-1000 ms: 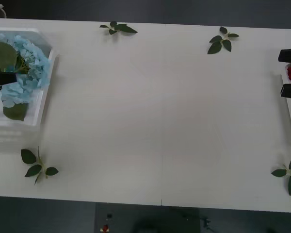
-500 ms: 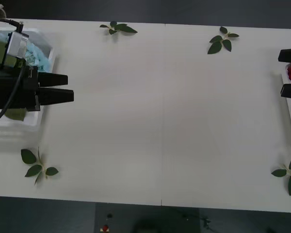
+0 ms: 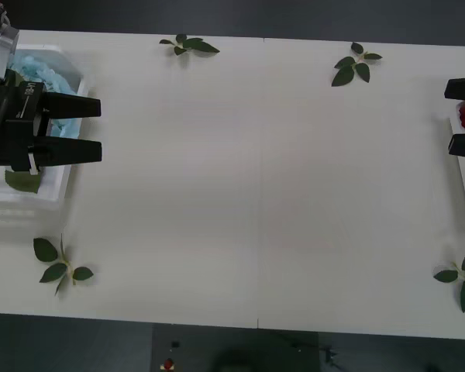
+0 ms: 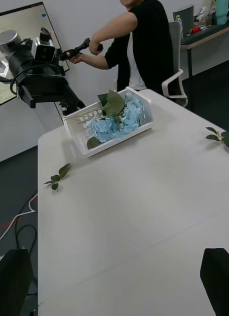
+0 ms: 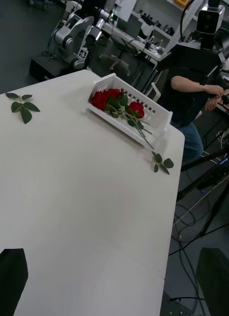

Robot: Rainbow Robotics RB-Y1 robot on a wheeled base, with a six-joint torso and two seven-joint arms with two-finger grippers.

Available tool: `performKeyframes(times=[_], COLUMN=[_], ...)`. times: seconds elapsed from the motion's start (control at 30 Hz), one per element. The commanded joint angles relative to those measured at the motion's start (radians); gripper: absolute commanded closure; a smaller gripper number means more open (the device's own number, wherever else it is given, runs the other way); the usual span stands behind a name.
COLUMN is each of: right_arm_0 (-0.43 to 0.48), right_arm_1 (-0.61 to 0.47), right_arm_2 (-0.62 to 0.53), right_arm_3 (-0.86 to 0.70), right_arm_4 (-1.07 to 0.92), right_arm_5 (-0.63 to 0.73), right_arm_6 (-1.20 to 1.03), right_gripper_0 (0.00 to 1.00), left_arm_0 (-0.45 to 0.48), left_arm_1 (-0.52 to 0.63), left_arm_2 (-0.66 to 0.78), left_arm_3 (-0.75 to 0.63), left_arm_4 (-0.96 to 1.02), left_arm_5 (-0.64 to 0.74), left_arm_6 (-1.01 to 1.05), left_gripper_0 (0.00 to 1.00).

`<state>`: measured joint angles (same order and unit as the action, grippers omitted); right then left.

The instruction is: Put the red flowers into the right box and the blue flowers into the left box

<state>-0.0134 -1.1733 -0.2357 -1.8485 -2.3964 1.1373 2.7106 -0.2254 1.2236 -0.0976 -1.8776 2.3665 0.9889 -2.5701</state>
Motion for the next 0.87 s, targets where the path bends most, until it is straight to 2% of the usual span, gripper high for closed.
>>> performKeyframes(times=[0.03,0.87], right_arm_0=[-0.010,-0.010], right_arm_1=[-0.022,-0.022], right_arm_2=[-0.016,-0.016], right_arm_3=[-0.021,-0.021], right_arm_4=[-0.015,-0.015], right_arm_5=[0.001,0.001], right_arm_6=[-0.005,-0.005], right_gripper_0=[0.00,0.00], left_arm_0=[-0.019,-0.017], left_arm_1=[0.014,-0.010], left_arm_2=[0.004,0.003], left_arm_3=[-0.028,-0.029], left_arm_4=[0.007,0.060], left_arm_5=[0.004,-0.004], left_arm_6=[-0.062,-0.079], left_gripper_0=[0.00,0.00])
